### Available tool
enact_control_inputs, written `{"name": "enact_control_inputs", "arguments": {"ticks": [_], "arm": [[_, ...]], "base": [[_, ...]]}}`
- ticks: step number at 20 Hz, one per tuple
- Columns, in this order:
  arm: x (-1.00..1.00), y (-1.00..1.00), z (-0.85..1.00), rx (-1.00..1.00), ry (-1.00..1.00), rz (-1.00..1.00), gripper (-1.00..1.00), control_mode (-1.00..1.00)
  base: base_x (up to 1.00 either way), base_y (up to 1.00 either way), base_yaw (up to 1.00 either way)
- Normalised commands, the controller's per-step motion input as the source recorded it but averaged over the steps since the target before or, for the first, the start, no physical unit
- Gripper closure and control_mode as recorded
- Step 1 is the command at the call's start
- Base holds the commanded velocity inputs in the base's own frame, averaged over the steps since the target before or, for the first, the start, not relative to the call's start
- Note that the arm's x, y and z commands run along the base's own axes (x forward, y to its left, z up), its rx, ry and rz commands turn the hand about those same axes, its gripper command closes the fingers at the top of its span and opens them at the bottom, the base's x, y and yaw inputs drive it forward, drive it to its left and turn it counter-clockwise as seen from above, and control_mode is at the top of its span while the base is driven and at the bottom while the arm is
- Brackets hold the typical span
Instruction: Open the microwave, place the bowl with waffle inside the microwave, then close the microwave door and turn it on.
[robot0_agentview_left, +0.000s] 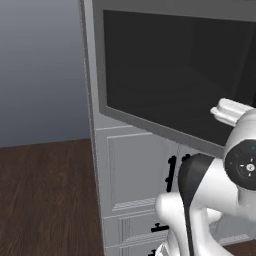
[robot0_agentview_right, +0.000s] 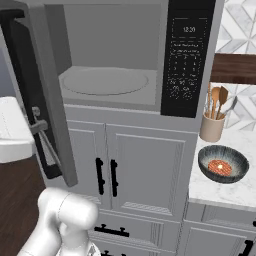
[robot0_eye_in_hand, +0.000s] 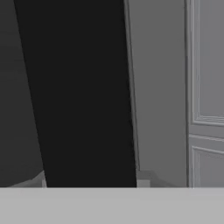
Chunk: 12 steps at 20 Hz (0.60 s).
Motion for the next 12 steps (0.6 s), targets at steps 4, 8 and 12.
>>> {"name": "enact_control_inputs", "arguments": {"ticks": [4,8,12], "arm": [[-0.26,0.48,-0.39,-0.14,-0.08,-0.02,-1.00,-1.00],[-0.08,0.03,-0.27,-0.01,-0.10,-0.02,-1.00,-1.00],[-0.17,0.00,-0.18,0.00,-0.18,-0.05,-1.00,-1.00]], "base": [[0.00,0.00,0.00],[0.00,0.00,0.00],[0.00,0.00,0.00]]}}
